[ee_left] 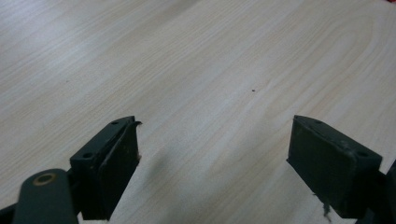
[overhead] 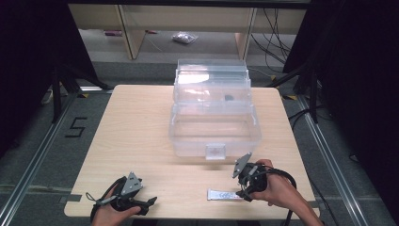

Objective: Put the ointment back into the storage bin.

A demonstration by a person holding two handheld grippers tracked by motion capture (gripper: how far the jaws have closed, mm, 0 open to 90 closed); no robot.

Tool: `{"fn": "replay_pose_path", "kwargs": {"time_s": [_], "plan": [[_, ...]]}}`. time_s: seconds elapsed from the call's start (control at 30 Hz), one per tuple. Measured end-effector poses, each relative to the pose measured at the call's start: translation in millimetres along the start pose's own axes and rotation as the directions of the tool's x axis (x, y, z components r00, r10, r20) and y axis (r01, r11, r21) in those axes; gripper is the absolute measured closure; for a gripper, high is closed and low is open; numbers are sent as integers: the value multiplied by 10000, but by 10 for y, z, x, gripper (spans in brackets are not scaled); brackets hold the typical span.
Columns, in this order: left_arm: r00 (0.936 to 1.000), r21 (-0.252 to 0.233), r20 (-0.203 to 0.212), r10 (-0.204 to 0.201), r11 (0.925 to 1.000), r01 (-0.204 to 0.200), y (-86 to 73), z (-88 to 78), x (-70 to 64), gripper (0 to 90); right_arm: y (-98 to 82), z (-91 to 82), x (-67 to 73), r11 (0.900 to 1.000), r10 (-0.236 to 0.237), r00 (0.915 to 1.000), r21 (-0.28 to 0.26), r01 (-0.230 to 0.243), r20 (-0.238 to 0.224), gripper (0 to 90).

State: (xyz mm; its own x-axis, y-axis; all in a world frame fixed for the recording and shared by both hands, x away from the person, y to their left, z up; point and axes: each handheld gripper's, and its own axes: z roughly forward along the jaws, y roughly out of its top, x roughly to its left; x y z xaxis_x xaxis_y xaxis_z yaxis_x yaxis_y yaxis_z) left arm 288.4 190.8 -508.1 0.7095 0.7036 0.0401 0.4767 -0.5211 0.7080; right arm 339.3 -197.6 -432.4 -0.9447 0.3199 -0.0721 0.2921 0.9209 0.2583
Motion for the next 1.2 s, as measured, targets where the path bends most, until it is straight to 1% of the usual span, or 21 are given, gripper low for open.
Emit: {"fn": "replay_pose_path", "kwargs": {"time_s": [0.13,0.2,0.3,0.37,0.4,0.47,0.5,0.53,0.57,0.6,0.67,0.7,0.8,0.83,0.87,1.0,1.03,1.07,1.1,1.17,1.2], "plan": [[9997,-217,100,-218,9995,220,0,9,-21,159,63,44,9,9995,-245,9997,220,247,-78,394],[10000,5,-13,37,10000,-37,2,-4,4,159,89,62,26,9985,-152,9999,526,149,56,403],[10000,-51,-10,-55,10000,55,-1,5,-6,159,129,94,53,9970,-317,9995,702,316,4,418],[10000,-53,-10,-43,10000,43,1,4,-6,159,158,126,50,9932,-894,9959,734,903,-152,429],[9999,-110,24,-100,9999,100,2,4,-12,159,169,138,76,9928,-720,9973,952,730,-142,432],[10000,-62,-10,-33,10000,33,2,2,-4,159,186,174,70,9878,-1266,9918,887,1278,-190,434],[10000,-10,-18,35,10000,-35,2,-3,2,159,189,185,99,9903,-960,9953,994,971,-158,443],[10000,3,-14,47,10000,-47,2,-4,3,159,206,202,101,9869,-1222,9924,1043,1233,-162,452],[10000,-58,-19,-27,10000,26,2,0,-3,159,205,214,109,9857,-1181,9928,1185,1198,-218,456],[10000,-52,-7,-18,10000,18,3,0,-3,159,219,236,104,9806,-1534,9879,1195,1552,-243,462],[10000,-50,-6,-18,10000,17,2,1,-3,159,234,259,115,9770,-1654,9856,1304,1685,-343,469],[10000,-5,0,36,10000,-36,3,-3,2,159,239,257,151,9814,-1177,9927,1496,1205,-275,472],[10000,-54,-14,-5,10000,5,3,-1,-2,159,253,295,126,9726,-1747,9840,1497,1781,-358,503],[10000,-57,-22,-11,10000,10,3,-2,-2,159,256,293,149,9750,-1448,9887,1647,1490,-377,509],[10000,-49,-19,1,10000,-1,4,-2,-1,159,269,307,139,9698,-1761,9834,1632,1811,-443,515],[10000,-45,-4,-3,10000,3,4,0,-3,159,279,336,173,9680,-1597,9863,1894,1647,-418,543],[10000,-61,-12,-25,10000,25,4,0,-3,159,284,349,168,9656,-1690,9844,1919,1753,-489,554],[10000,-126,15,-63,9999,63,4,0,-4,159,290,377,131,9570,-2252,9727,1744,2318,-568,562],[10000,-49,53,43,10000,-42,5,-9,2,159,292,371,164,9622,-1846,9816,1945,1907,-491,565],[9985,297,100,541,9981,-544,7,-26,41,159,296,384,168,9595,-1922,9799,1993,1992,-541,578],[9999,28,47,161,9999,-161,4,-6,17,159,298,386,176,9591,-1804,9819,2110,1886,-576,583]]}}
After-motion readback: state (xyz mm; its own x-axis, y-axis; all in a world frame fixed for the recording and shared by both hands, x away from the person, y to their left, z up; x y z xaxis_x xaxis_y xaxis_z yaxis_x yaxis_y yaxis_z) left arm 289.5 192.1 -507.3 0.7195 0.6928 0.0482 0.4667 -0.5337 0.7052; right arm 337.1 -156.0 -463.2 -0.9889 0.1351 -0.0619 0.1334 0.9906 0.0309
